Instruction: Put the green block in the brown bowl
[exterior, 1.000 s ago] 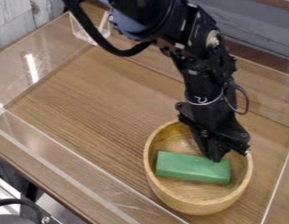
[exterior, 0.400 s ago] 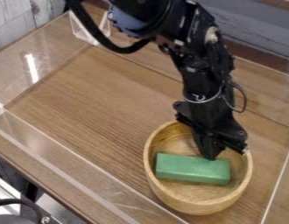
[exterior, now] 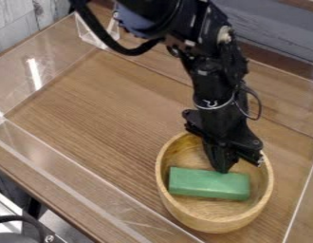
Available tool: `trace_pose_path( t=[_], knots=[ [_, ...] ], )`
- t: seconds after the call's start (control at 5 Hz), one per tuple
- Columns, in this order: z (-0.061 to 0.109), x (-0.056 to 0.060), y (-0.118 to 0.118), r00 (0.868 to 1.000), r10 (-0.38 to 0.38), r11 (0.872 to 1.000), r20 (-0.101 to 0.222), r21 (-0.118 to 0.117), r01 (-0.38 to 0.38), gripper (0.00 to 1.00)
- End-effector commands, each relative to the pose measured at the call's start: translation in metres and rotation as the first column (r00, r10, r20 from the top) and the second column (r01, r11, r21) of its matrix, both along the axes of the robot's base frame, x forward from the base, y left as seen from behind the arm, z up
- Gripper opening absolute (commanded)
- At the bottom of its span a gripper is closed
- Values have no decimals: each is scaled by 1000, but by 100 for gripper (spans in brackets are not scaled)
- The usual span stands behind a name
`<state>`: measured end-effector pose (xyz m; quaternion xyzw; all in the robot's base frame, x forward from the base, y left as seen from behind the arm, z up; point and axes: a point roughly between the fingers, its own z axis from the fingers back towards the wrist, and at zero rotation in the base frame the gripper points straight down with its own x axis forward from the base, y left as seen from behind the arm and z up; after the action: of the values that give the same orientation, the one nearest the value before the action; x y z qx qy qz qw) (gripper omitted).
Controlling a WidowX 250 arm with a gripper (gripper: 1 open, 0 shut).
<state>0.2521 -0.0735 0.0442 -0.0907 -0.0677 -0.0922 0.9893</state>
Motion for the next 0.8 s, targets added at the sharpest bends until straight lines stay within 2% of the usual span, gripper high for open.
trace_pose_path(
  t=[0.0,0.6],
  knots=[
    [10,5,5,1000,2,1000,27,-1,-2,0],
    [20,8,11,1000,22,1000,19,-8,-21,0]
  ],
)
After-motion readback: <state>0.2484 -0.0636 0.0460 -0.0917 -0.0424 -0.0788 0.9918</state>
